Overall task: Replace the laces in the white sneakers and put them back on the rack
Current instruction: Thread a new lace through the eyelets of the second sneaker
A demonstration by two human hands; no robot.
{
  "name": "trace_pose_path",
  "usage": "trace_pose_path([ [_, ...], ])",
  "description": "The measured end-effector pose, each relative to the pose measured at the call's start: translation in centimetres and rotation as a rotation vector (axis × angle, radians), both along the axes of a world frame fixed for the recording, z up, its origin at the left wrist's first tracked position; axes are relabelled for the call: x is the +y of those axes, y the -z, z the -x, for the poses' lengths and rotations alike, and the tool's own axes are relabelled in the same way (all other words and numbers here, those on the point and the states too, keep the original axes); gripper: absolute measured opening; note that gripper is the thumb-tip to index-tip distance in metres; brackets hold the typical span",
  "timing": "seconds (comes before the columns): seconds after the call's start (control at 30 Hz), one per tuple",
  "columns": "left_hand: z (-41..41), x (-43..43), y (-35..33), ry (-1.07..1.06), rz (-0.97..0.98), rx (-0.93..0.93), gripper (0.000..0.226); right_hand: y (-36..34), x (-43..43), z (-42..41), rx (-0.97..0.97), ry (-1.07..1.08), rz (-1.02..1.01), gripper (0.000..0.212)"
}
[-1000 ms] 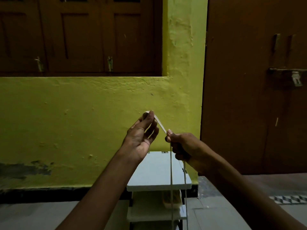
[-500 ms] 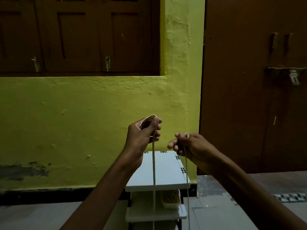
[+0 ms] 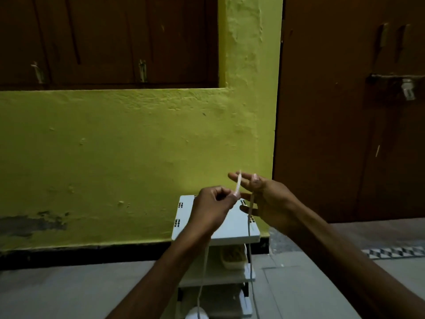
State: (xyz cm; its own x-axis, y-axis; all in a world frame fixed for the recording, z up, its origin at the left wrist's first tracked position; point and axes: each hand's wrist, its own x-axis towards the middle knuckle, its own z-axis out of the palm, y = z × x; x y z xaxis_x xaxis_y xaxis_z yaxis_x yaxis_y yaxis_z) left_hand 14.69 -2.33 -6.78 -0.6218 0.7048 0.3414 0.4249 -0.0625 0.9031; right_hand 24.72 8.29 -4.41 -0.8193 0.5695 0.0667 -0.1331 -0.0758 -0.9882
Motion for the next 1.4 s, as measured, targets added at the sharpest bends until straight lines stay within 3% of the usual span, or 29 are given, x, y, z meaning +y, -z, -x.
trace_pose_path([
  [0.17,-1.9,0.5,2.8,0.018,0.023,-0.027,0.019,1.5,-0.4,0.5,0.04,0.018,0.136,0.038],
  [0.47,-2.1,0.8,4.2,-0.019,-0.032,-0.052,0.016,3.2,-0.2,0.2,-0.084,0.074,0.128,0.043],
  [0.73,-0.6,1.1,3.5,-0.033,-0.066,-0.028,0.014,4.1,0.0,-1.0,-0.085,0.226,-0.134,0.021],
  [0.97,-0.3,1.3,0.4,-0.054,-0.143,0.034,0.01,0.3,-0.6,-0.6,0.042,0.348,-0.332,0.01],
  [1.4,1.0,0.0,-9.5,0.096,-0.458,-0.202,0.013,-3.1,-1.0,-1.0,0.087,0.396,-0.273,0.009],
])
